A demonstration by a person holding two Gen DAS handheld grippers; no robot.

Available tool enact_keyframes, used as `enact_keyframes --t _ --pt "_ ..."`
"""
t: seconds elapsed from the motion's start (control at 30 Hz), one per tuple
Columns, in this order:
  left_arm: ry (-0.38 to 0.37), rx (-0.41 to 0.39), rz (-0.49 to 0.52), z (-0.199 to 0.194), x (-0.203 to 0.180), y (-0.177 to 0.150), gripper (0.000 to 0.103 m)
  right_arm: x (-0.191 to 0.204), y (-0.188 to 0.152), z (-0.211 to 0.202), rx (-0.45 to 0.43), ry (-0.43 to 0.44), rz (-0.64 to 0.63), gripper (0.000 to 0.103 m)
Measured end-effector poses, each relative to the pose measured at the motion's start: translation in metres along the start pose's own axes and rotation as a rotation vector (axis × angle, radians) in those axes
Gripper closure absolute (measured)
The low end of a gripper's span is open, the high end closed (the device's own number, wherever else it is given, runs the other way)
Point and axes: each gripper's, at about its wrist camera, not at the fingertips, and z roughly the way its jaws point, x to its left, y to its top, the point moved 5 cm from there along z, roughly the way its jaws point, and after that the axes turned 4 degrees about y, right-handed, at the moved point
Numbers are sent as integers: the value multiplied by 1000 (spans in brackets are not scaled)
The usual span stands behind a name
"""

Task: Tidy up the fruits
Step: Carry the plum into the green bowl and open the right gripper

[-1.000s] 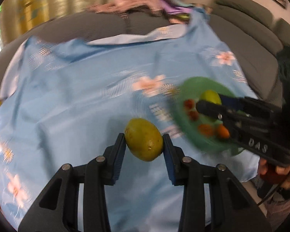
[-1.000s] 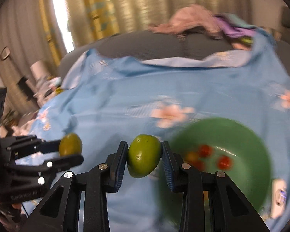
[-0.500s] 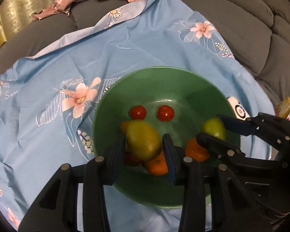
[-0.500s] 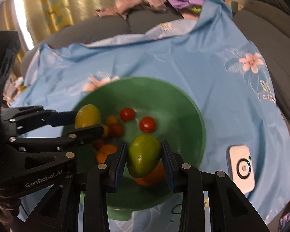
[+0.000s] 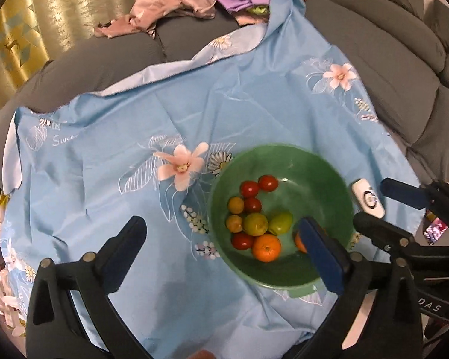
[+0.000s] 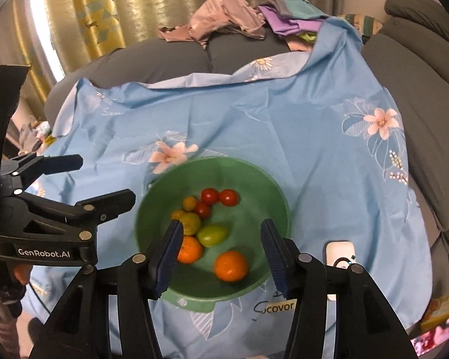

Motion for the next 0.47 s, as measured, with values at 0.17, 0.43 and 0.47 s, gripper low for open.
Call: enact_keyframes --t 0.17,0.43,0.47 --pt "35 -12 12 -21 -1 9 1 9 7 -17 13 22 -32 49" --pt "87 -19 51 -31 -4 10 1 5 12 -30 -1 13 -30 49" --pt "93 -20 57 -31 -4 10 1 5 12 -31 -2 11 -32 49"
